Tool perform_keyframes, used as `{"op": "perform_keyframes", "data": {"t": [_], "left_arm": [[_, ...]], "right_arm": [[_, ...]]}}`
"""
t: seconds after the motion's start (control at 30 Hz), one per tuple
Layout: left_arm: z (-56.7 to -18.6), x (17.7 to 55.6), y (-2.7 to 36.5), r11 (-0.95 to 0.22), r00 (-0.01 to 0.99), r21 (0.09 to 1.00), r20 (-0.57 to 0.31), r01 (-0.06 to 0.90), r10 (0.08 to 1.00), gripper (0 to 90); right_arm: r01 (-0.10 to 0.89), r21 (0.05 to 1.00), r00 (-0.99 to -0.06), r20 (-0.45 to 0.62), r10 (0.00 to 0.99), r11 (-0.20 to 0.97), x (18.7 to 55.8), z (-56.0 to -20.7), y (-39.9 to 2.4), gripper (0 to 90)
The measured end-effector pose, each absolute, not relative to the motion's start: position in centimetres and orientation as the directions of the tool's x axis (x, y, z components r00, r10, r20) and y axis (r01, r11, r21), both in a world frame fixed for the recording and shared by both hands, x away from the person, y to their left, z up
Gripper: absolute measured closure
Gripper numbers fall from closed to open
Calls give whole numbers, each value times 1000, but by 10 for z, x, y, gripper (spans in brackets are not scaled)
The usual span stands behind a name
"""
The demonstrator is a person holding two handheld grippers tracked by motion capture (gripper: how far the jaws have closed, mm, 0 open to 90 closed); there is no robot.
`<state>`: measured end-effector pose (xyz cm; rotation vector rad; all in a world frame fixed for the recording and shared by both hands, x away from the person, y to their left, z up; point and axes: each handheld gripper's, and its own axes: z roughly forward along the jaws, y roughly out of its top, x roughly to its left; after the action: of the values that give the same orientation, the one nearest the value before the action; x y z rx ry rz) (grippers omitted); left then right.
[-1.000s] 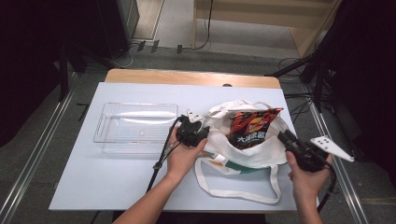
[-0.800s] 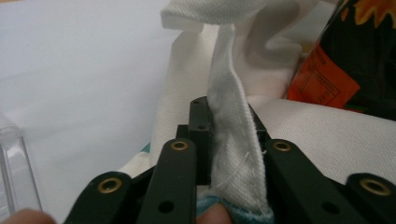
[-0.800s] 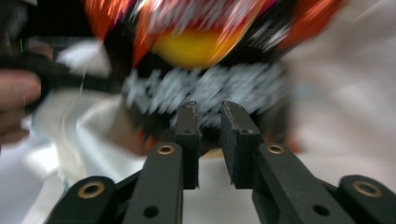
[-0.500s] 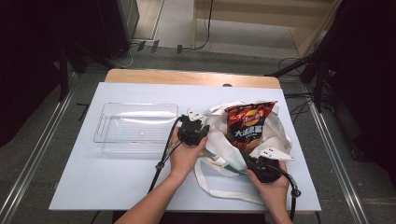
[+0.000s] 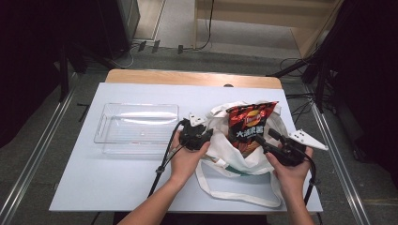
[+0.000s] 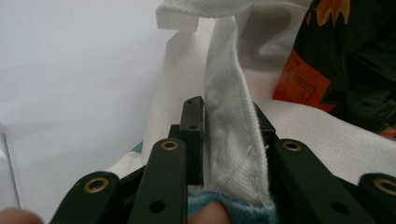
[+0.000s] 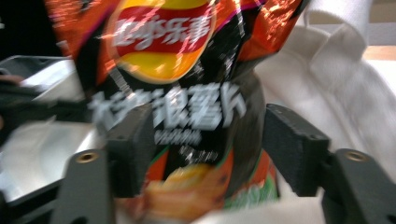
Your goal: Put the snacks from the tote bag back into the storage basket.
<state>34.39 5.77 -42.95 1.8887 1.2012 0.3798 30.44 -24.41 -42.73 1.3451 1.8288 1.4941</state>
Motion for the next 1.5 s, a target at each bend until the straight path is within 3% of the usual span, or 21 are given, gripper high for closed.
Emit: {"op": "perform_keyframes", "data": {"t": [0.1,0.2,0.33,0.43,0.8,1.2,1.5], "left_arm": [[-429,341,58,-192,504,786,-171,588,846,746],[-428,340,58,-197,516,791,-168,580,840,741],[-428,339,59,-193,525,794,-178,576,832,726],[-427,337,58,-195,529,800,-173,568,830,711],[-419,326,63,-156,549,829,-203,536,811,559],[-397,309,67,-116,594,886,-200,450,779,511],[-375,303,59,-105,669,919,-194,379,717,474]], "right_arm": [[408,912,-437,236,868,-43,320,-428,-239,341],[435,899,-456,272,847,-54,332,-432,-233,442],[469,883,-437,258,862,-26,331,-434,-230,766],[461,887,-439,219,872,10,323,-432,-228,900],[346,927,-350,270,897,-144,294,-418,-230,900],[219,946,-328,301,895,-238,279,-382,-237,900],[215,948,-340,299,891,-236,272,-381,-231,900]]}}
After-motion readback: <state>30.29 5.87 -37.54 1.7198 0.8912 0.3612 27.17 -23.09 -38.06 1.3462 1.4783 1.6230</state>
